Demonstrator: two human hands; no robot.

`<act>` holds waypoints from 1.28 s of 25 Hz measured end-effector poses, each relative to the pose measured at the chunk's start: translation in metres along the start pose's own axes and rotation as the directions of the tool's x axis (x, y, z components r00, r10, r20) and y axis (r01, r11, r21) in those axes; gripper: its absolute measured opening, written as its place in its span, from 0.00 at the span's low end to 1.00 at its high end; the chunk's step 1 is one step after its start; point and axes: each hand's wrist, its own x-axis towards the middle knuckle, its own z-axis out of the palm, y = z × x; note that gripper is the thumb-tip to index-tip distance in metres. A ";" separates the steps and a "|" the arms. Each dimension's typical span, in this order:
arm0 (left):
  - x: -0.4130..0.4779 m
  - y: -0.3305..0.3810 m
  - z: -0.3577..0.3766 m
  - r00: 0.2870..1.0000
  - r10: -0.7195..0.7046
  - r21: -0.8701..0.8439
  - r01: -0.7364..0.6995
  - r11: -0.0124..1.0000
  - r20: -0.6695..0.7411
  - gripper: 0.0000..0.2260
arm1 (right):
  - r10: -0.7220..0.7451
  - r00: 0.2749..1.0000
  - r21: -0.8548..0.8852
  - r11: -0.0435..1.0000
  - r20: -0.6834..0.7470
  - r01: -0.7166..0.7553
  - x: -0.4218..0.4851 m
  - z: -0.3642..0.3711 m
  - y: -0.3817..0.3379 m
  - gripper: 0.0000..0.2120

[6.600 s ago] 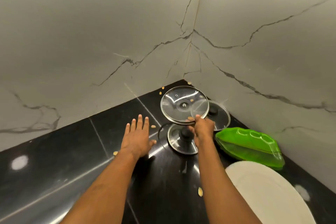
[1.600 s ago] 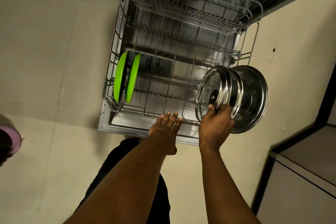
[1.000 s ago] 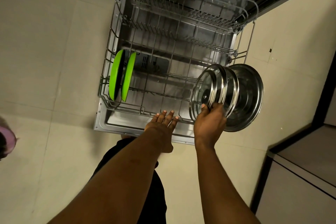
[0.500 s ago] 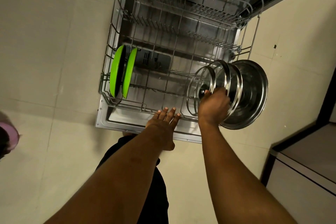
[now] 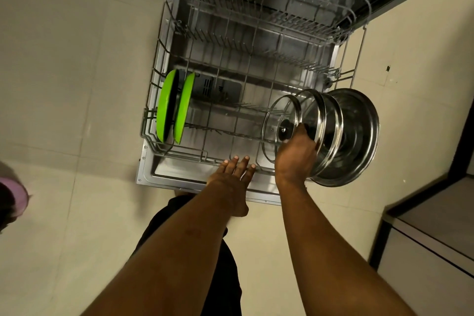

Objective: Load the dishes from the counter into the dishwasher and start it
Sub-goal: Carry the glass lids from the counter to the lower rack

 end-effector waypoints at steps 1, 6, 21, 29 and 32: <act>-0.001 0.000 0.000 1.000 0.004 0.008 -0.004 1.000 -0.005 0.42 | -0.020 1.000 0.005 1.000 0.004 0.020 -0.002 0.003 0.003 0.16; -0.007 -0.003 -0.004 0.999 0.021 0.008 -0.021 1.000 -0.031 0.42 | -0.050 0.999 0.040 0.998 -0.002 0.050 -0.010 0.005 0.003 0.21; -0.142 -0.027 -0.017 0.914 -0.295 -0.178 0.253 0.951 -0.280 0.37 | -0.282 0.938 -0.004 0.957 0.203 0.289 -0.115 -0.060 -0.022 0.27; -0.320 -0.005 -0.078 0.753 -0.476 -0.373 0.324 0.869 -0.454 0.34 | -0.526 0.847 0.057 0.850 0.080 0.523 -0.194 -0.219 -0.068 0.32; -0.370 -0.006 -0.099 0.681 -0.515 -0.413 0.328 0.850 -0.520 0.34 | -0.601 0.799 0.020 0.799 0.029 0.600 -0.210 -0.257 -0.087 0.31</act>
